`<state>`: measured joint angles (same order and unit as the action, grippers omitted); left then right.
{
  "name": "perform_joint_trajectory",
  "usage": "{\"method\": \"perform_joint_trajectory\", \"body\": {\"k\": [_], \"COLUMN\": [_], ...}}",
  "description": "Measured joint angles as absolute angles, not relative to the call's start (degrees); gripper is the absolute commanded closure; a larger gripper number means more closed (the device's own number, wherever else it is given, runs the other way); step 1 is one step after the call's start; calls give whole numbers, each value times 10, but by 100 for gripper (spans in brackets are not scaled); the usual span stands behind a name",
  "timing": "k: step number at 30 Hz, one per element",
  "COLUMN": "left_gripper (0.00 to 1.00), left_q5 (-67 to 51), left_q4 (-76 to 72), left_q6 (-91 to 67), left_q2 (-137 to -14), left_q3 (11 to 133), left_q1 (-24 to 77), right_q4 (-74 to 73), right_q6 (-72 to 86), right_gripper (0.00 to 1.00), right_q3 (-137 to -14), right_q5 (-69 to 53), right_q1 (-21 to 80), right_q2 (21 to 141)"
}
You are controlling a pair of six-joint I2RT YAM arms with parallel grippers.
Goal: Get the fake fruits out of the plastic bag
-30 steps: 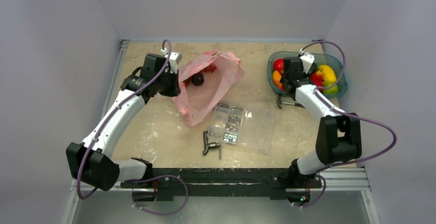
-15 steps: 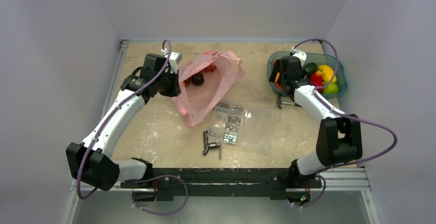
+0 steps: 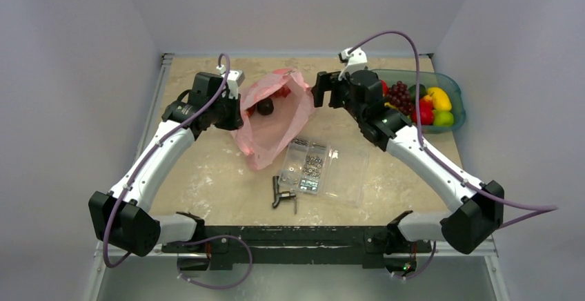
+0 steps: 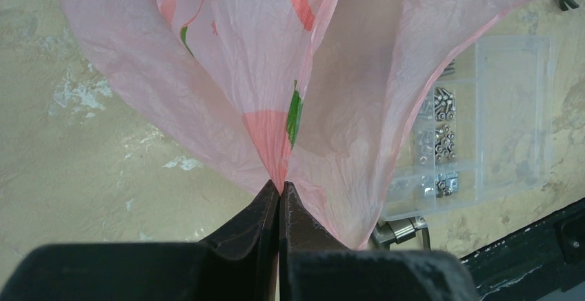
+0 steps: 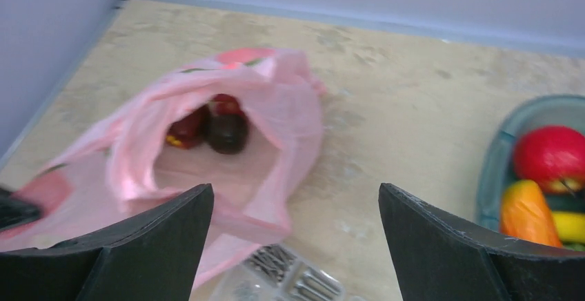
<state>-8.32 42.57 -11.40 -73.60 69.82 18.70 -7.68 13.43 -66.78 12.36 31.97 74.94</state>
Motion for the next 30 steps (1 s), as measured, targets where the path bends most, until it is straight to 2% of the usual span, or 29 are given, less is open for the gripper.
{"method": "perform_joint_trajectory", "body": {"k": [10, 14, 18, 23, 30], "left_gripper": [100, 100, 100, 100, 100], "left_q5": [-83, -83, -83, -83, -83], "left_q4": [425, 425, 425, 425, 425], "left_q6": [-114, -114, -114, -114, -114], "left_q2": [-736, -736, -736, -735, -730], "left_q3": [698, 698, 697, 695, 695], "left_q1": [187, 187, 187, 187, 187], "right_q4": [-24, 10, 44, 56, 68], "right_q6": [95, 88, 99, 121, 140], "right_gripper": [18, 34, 44, 43, 34], "right_q3": [-703, -702, -710, -741, -783], "right_q5": [101, 101, 105, 117, 145], "right_q1": [492, 519, 529, 525, 513], "right_q2": [747, 774, 841, 980, 1126]}}
